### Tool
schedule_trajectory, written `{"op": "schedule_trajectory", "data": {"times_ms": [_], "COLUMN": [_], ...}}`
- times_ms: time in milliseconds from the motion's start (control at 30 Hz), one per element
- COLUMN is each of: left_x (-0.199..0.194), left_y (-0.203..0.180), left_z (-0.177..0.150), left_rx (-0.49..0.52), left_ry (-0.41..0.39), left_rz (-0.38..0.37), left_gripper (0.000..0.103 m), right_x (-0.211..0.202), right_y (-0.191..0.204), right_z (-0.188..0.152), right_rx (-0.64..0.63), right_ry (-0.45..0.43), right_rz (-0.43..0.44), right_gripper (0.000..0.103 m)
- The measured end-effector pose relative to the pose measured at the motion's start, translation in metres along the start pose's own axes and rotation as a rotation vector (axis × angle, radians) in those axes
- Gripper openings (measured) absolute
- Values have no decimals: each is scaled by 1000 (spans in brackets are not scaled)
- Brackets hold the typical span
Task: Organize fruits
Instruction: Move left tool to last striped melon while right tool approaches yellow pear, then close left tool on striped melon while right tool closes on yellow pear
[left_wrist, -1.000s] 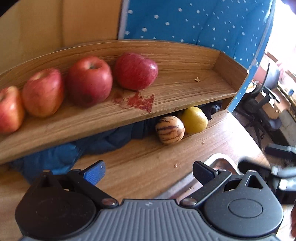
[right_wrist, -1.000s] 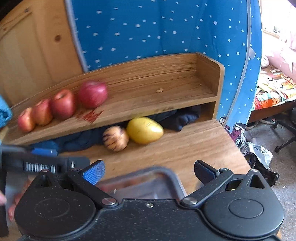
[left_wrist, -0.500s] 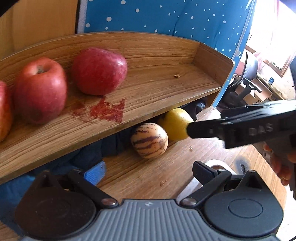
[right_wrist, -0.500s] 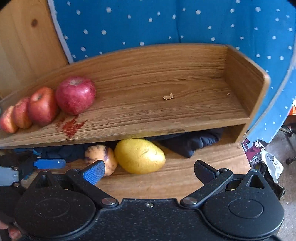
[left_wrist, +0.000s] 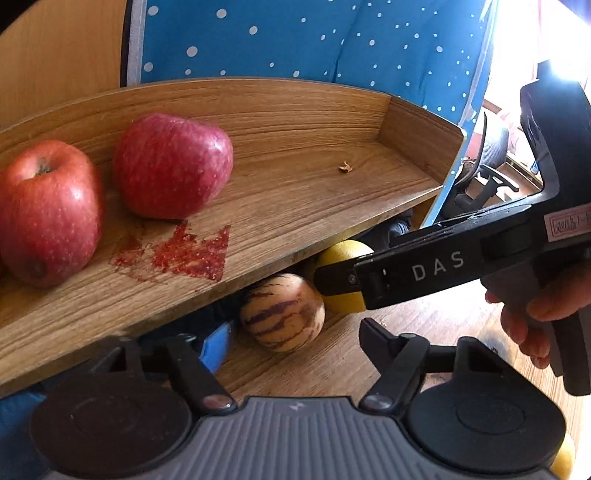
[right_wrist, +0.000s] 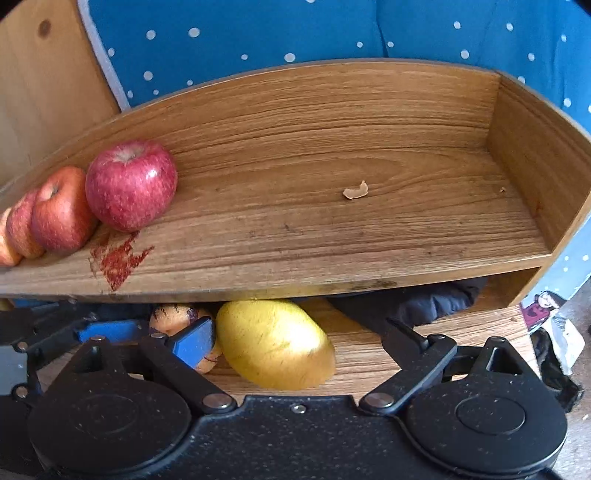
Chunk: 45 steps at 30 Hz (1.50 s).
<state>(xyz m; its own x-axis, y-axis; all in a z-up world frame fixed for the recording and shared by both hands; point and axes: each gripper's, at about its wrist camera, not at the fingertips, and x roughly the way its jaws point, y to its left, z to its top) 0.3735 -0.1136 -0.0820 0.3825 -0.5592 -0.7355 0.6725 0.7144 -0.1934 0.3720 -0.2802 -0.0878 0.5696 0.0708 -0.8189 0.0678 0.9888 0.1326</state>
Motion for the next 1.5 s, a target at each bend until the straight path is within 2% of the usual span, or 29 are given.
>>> {"op": "schedule_trajectory", "data": {"times_ms": [100,167,267,400,667,800,967,1200,1367,1500], "left_x": [3,4,8,8,-6,-10,-19,-24,-18,-15], "left_y": [-2,-3,-3,1,4,6,6,11,11,8], "left_z": [1,1,3,3,-12,-18,-27,-27,-22,-21], "left_rx": [-9,-15,-27,-48,-30,-31,-6,-15,12,28], "left_ry": [0,0,13,22,51,80,112,118,114,115], "left_rz": [12,24,53,64,51,43,48,92,95,74], "left_gripper": [75,74,64,56,56,56,57,69,69,61], "right_x": [1,-1,-5,-11,-40,-42,-37,-24,-15,-10], "right_y": [-6,-11,-13,-14,-13,-16,-4,7,13,9], "right_z": [0,-1,-6,-14,-44,-45,-46,-47,-40,-36], "right_rx": [22,35,47,49,52,37,3,-65,-112,-87], "right_ry": [-1,-3,-9,-15,-29,-34,-50,-36,-44,-47], "right_rz": [39,73,118,126,111,101,74,66,52,62], "right_gripper": [90,79,66,65,64,64,65,72,72,72]}}
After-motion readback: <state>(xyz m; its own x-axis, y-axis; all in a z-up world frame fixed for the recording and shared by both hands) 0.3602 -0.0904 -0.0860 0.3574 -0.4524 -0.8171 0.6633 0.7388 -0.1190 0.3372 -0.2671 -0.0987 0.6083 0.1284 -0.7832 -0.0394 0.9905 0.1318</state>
